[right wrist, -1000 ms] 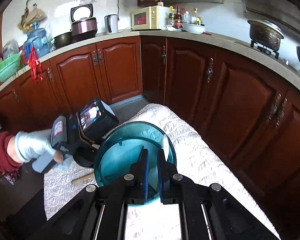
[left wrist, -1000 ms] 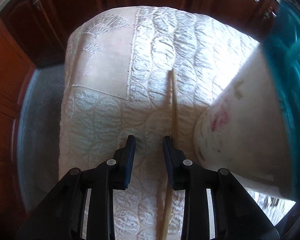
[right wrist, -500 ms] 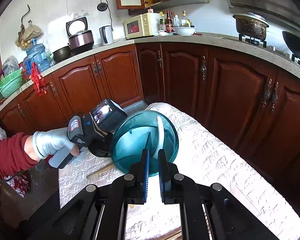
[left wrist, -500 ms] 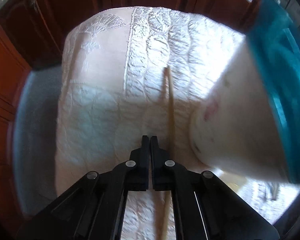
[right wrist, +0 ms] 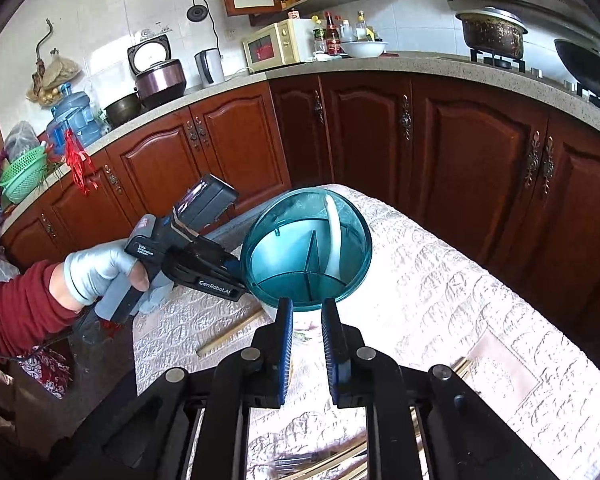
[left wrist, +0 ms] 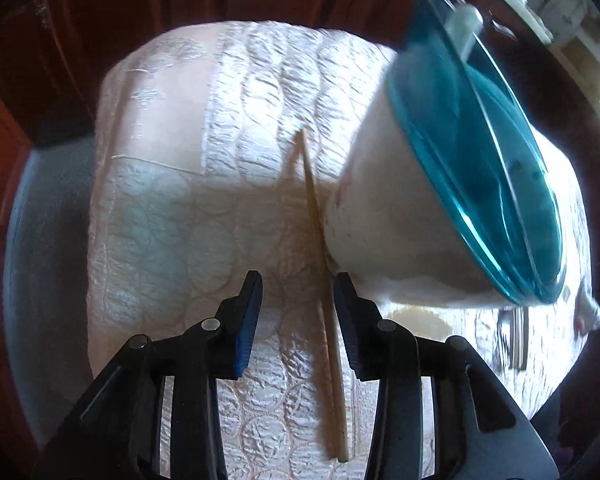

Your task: Organize utensils

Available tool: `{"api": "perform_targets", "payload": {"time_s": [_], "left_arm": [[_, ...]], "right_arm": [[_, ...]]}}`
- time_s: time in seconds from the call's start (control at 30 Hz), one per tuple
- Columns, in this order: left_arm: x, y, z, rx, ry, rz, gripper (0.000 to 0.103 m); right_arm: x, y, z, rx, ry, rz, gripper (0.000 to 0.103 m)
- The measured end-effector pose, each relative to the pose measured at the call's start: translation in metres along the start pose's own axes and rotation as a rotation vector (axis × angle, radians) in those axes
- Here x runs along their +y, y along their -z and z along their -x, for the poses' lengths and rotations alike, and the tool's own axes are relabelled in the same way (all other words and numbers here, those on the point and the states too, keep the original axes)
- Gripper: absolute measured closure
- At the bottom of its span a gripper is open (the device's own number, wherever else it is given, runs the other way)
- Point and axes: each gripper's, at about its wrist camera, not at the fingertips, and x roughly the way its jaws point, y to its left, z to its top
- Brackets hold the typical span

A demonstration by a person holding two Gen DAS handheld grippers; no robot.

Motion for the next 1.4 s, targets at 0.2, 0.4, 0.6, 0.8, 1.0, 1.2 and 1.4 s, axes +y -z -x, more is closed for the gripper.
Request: {"api": "perform_targets", "payload": {"time_s": [0.2, 0.4, 0.6, 0.8, 1.0, 1.2, 1.4], "left_arm": [[-0.015, 0.000, -0.022, 0.080, -0.028, -0.042, 0.064], [-0.019, 0.000, -0.023, 0.026, -0.093, 0.007, 0.098], [0.012, 0.029, 0.041, -0.159, 0.025, 0.173, 0.098], [-0.005, 0.028, 0.145, -0.500, 0.150, 0.257, 0.098], [-0.025, -0.022, 0.169, -0.746, 0.074, 0.265, 0.098], [-0.034, -0.054, 0.114, -0.807, -0.035, 0.239, 0.098], [-0.029, -0.043, 0.086, -0.758, -0.096, 0.226, 0.098]], "right_arm": [[-0.005, -0.002, 0.000, -0.015, -0.009, -0.030, 0.090], [-0.003, 0.000, -0.001, -0.004, 0.001, -0.033, 0.090], [-0.003, 0.005, 0.010, -0.016, 0.008, -0.040, 0.090], [-0.005, 0.012, 0.008, -0.004, 0.001, -0.073, 0.090], [-0.002, 0.016, 0.019, -0.028, -0.002, -0.096, 0.090], [-0.009, 0.022, 0.033, -0.037, 0.035, -0.113, 0.090], [-0.023, 0.031, 0.038, -0.030, 0.066, -0.144, 0.090]]}}
